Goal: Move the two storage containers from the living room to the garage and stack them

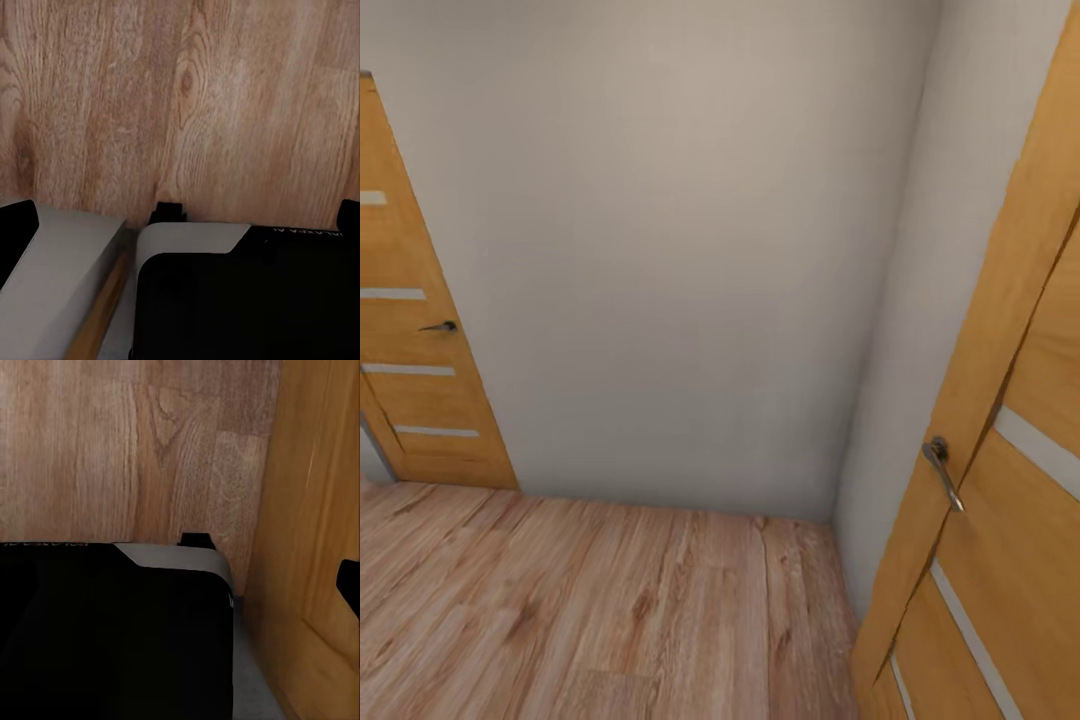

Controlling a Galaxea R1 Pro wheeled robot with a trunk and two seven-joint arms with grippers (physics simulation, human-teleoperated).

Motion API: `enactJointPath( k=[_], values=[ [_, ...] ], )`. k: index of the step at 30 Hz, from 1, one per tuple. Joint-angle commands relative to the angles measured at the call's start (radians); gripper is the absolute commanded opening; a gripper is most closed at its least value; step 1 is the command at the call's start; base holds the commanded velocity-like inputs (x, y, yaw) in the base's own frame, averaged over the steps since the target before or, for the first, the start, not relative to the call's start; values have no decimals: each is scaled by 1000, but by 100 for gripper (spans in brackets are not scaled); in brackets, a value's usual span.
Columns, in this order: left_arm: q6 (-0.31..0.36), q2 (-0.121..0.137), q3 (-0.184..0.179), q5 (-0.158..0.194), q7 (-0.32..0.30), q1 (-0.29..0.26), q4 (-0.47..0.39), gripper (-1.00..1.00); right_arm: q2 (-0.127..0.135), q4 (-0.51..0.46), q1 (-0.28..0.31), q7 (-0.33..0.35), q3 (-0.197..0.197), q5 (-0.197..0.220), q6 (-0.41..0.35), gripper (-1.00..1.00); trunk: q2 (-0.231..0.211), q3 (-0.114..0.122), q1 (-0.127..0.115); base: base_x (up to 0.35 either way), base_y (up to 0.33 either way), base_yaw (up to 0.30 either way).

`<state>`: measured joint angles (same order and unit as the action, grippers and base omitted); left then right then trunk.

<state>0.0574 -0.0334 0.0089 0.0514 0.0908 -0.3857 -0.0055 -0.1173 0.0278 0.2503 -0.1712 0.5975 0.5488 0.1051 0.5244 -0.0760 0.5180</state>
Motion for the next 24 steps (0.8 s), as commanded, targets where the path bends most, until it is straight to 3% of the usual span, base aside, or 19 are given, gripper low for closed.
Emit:
enactJointPath(
  k=[1,24],
  values=[
    [4,0,0,5,3,-1,-1,100,-1,3,1,-1,8,10,5,100,2,-2,1,318,0,93],
    [4,0,0,5,3,-1,-1,100,-1,3,1,-1,8,9,5,100,2,-2,1,318,0,16]
  ],
)
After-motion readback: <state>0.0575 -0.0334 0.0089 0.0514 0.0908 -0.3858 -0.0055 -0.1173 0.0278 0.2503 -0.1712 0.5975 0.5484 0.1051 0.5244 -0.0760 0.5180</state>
